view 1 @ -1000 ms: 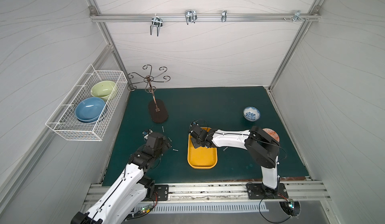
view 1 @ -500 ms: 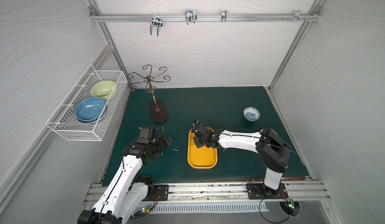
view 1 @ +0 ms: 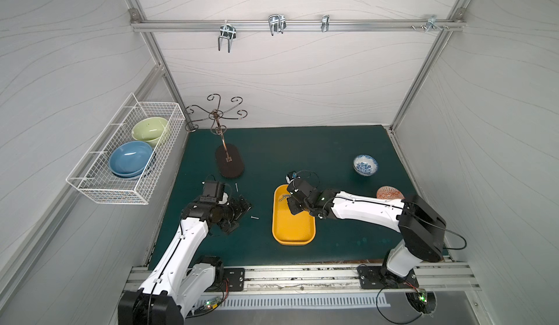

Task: Take out the screws from the storage box
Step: Pick up the screw from the storage box, then place the screw at the center of the board.

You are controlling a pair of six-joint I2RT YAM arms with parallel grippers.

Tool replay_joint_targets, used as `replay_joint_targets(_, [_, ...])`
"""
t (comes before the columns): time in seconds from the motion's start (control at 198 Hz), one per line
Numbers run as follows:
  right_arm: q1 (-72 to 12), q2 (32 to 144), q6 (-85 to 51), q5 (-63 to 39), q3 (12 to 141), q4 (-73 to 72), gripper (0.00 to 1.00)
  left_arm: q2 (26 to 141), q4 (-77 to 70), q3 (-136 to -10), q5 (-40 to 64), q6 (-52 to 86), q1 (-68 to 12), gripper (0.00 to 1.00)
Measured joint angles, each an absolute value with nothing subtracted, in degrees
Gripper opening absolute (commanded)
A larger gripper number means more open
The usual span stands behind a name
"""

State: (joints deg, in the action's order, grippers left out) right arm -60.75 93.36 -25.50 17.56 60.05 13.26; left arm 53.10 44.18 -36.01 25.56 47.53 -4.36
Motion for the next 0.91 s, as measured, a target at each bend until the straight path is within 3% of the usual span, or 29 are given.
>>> replay_joint_targets(0.304, [-56.5, 84.9, -26.1, 9.7, 52.2, 10.3, 0.00, 52.9, 44.1, -36.5, 26.9, 47.5, -4.3, 0.96])
replay_joint_targets(0.572, [-54.6, 75.8, -27.9, 12.0, 45.1, 10.1, 0.00, 50.4, 43.5, -37.5, 27.9, 45.6, -5.0, 0.92])
replay_joint_targets(0.774, [-49.3, 69.9, -30.5, 17.4, 39.7, 11.8, 0.00, 50.6, 44.4, -44.9, 21.1, 45.2, -17.1, 0.91])
replay_joint_targets(0.906, [-45.2, 68.3, -31.8, 18.9, 36.1, 12.4, 0.00, 53.7, 44.3, -48.7, 16.6, 45.4, -24.7, 0.70])
